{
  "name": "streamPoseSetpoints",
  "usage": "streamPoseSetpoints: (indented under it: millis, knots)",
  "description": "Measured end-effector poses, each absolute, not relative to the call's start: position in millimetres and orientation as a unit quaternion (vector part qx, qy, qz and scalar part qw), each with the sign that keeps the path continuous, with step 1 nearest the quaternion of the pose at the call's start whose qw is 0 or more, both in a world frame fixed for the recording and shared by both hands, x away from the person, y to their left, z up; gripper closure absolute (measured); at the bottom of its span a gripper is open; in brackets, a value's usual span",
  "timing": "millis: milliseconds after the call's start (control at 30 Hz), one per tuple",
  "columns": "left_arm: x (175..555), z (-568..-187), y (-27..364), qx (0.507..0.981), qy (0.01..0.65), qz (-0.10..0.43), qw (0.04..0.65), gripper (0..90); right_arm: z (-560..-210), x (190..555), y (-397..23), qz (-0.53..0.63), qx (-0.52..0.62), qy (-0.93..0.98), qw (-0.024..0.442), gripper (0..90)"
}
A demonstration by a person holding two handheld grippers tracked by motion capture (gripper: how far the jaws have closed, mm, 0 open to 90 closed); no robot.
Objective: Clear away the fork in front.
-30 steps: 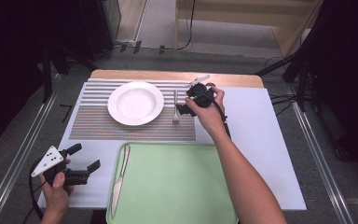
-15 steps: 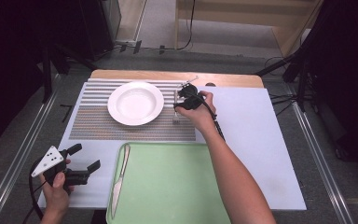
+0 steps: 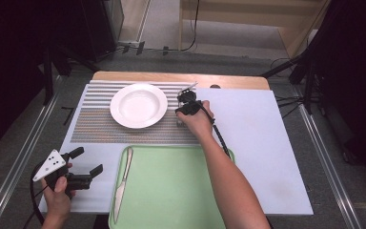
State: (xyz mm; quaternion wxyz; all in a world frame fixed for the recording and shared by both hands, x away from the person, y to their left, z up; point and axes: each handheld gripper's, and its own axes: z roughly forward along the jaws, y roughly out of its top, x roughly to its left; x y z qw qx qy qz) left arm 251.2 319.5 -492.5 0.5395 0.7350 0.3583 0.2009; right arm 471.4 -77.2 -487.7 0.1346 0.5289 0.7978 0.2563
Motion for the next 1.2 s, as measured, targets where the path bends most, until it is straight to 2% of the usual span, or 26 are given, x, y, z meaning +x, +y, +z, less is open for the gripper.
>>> streamPoseSetpoints:
  millis: [167,533,567,667,900,1200]
  knots:
    - [251,-493,320,0.736,0.357,0.2,0.539,0.0,-490,474,-77,0.262,0.538,0.787,0.15,64.4]
    - [251,-493,320,0.736,0.357,0.197,0.54,0.0,-498,475,-74,0.266,0.536,0.785,0.161,67.4]
    - [251,-493,320,0.736,0.358,0.197,0.54,0.0,-497,473,-71,0.258,0.532,0.789,0.165,76.0]
    - [251,-493,320,0.736,0.358,0.198,0.54,0.0,-497,473,-71,0.254,0.529,0.791,0.176,76.7]
    - [251,-493,320,0.737,0.357,0.198,0.538,0.0,-494,470,-85,0.245,0.547,0.788,0.139,81.7]
    - [252,-492,319,0.738,0.358,0.197,0.536,0.0,-495,471,-88,0.25,0.549,0.787,0.131,80.9]
